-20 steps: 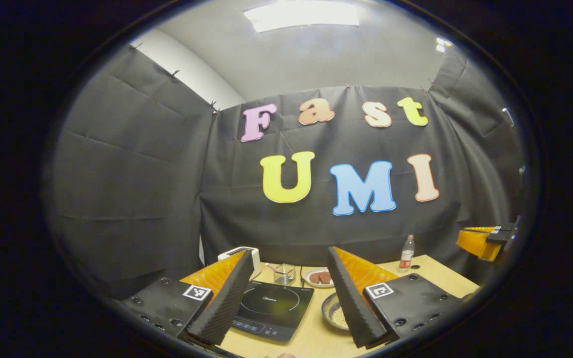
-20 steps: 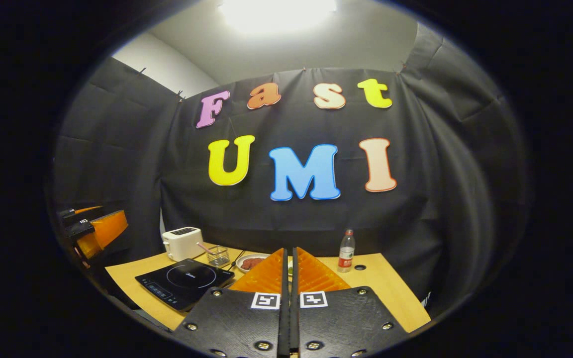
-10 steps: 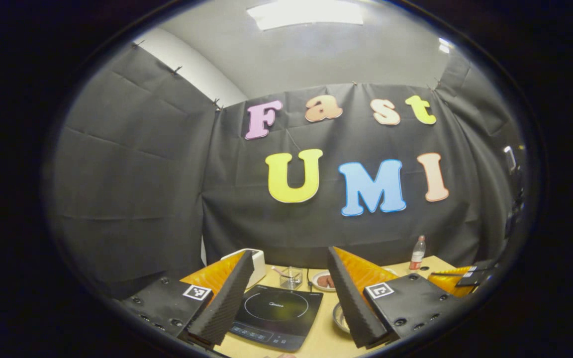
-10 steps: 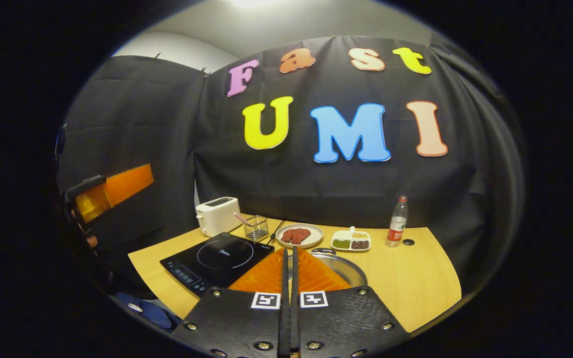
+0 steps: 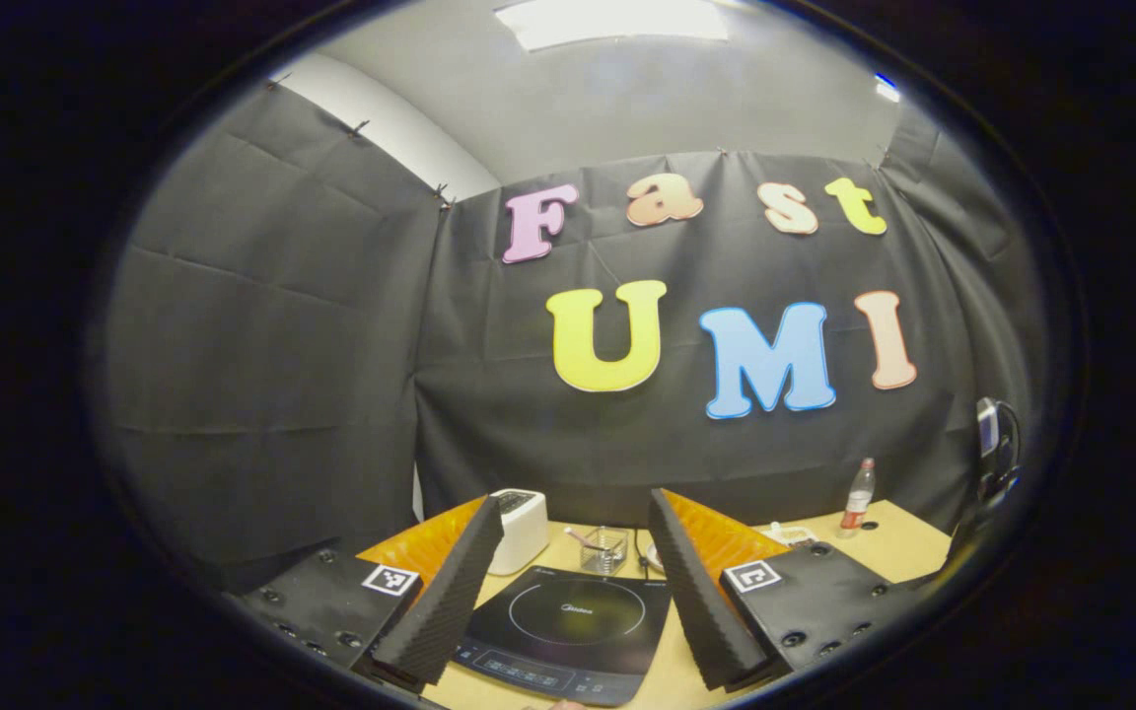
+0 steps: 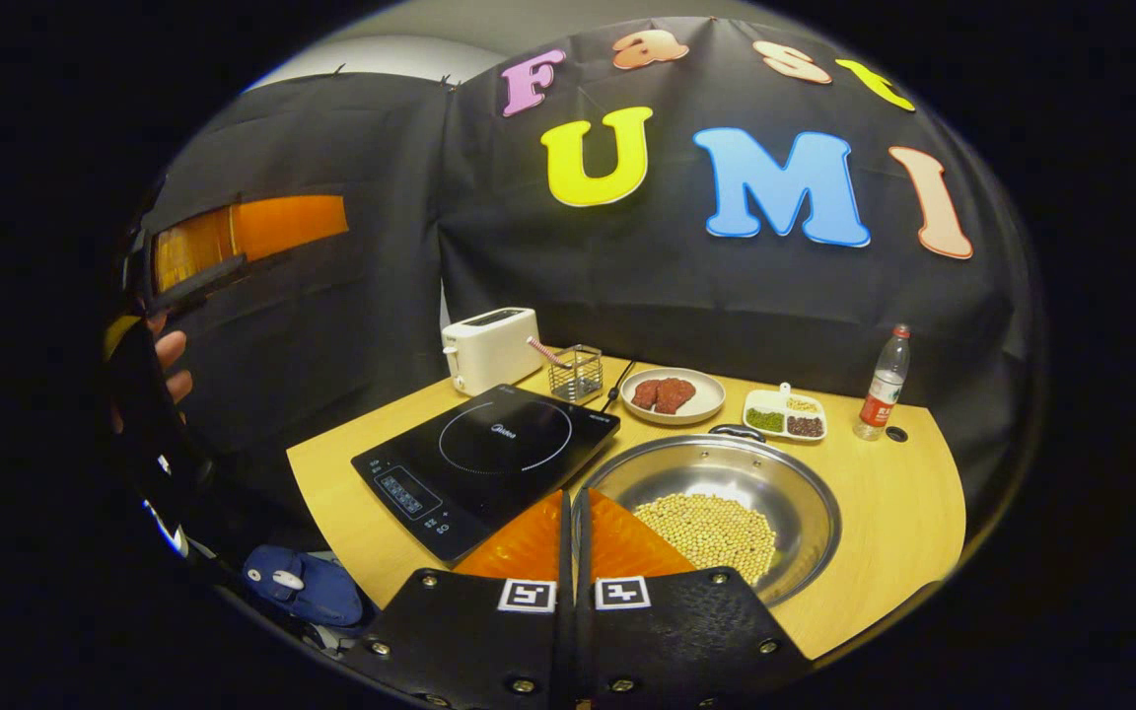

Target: First push the handle of the pot to place it horizontally, then grasp the pot with both hands and set it on the induction cooktop.

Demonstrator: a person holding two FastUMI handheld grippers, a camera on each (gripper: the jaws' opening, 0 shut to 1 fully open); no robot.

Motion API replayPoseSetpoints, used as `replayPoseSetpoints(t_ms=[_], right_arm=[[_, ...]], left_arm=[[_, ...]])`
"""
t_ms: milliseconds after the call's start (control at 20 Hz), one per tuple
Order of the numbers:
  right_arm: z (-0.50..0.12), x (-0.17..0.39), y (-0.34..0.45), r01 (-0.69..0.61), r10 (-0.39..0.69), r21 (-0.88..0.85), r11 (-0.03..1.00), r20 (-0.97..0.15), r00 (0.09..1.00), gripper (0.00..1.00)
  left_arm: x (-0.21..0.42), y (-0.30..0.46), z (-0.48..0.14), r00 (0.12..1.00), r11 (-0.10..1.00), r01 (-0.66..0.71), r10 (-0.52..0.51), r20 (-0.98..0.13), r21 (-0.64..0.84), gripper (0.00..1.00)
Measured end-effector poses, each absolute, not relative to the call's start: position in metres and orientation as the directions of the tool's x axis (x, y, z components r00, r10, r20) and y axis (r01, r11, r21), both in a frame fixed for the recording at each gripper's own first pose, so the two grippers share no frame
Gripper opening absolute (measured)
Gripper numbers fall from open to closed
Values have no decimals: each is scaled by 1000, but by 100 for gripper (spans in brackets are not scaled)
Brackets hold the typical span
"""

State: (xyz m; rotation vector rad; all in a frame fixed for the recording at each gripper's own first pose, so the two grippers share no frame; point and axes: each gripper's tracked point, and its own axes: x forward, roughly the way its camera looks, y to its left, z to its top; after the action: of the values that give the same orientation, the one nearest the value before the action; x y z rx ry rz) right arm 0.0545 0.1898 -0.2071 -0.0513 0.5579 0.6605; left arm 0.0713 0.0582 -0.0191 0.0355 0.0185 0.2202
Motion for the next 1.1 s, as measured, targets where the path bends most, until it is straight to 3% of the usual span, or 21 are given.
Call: replayPoseSetpoints(t_ms=[550, 950, 1100], right_arm=[[-301, 24, 206, -607, 542, 209, 767, -717, 438, 0], [-320, 28, 184, -520, 483, 235, 821, -772, 413, 1], [-319, 29, 179, -500, 474, 243, 831, -779, 410, 1]], left_arm=[[74, 89, -38, 963, 963, -265, 267, -48, 42, 99], [91, 71, -47, 975, 977, -212, 213, -62, 27, 99], [100, 59, -47, 981, 982, -186, 187, -60, 20, 94]])
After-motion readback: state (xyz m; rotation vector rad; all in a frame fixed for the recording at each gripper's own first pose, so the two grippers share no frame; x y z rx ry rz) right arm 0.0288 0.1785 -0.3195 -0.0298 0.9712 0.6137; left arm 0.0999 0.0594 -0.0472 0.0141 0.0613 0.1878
